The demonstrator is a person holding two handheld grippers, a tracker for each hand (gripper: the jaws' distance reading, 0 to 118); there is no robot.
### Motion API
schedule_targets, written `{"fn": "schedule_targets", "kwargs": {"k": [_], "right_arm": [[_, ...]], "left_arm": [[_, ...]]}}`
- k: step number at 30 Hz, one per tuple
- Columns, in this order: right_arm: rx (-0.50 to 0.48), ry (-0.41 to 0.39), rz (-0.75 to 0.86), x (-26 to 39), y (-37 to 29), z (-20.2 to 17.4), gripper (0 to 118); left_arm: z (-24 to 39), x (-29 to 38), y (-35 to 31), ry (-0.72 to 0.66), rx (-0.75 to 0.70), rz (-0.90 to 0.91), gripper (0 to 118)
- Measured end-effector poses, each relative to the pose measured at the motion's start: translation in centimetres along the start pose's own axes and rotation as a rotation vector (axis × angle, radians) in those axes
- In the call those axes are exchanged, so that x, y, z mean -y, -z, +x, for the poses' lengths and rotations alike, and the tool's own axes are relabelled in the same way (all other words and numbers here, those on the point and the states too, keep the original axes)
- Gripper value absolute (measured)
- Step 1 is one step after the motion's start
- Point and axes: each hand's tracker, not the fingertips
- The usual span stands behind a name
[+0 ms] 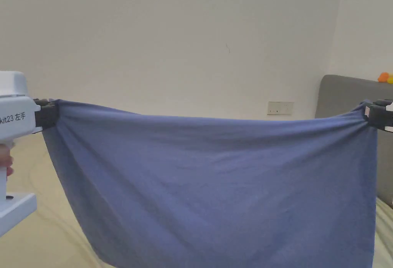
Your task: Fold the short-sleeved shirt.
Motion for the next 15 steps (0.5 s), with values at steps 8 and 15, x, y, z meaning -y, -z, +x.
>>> {"fn": "schedule_targets", "kwargs": {"k": [8,15], "right_arm": [[0.036,0.042,0.032,-1.7,1.9,0.4,3],[0.047,0.014,0.090,-6.3,8.8,-0.4,3]], "left_arm": [[1.2,-3.2,3.4,0.007,-0.029,0.014,0],[0.3,-6.3,10.0,0.024,-0.093,0.016,1]]}}
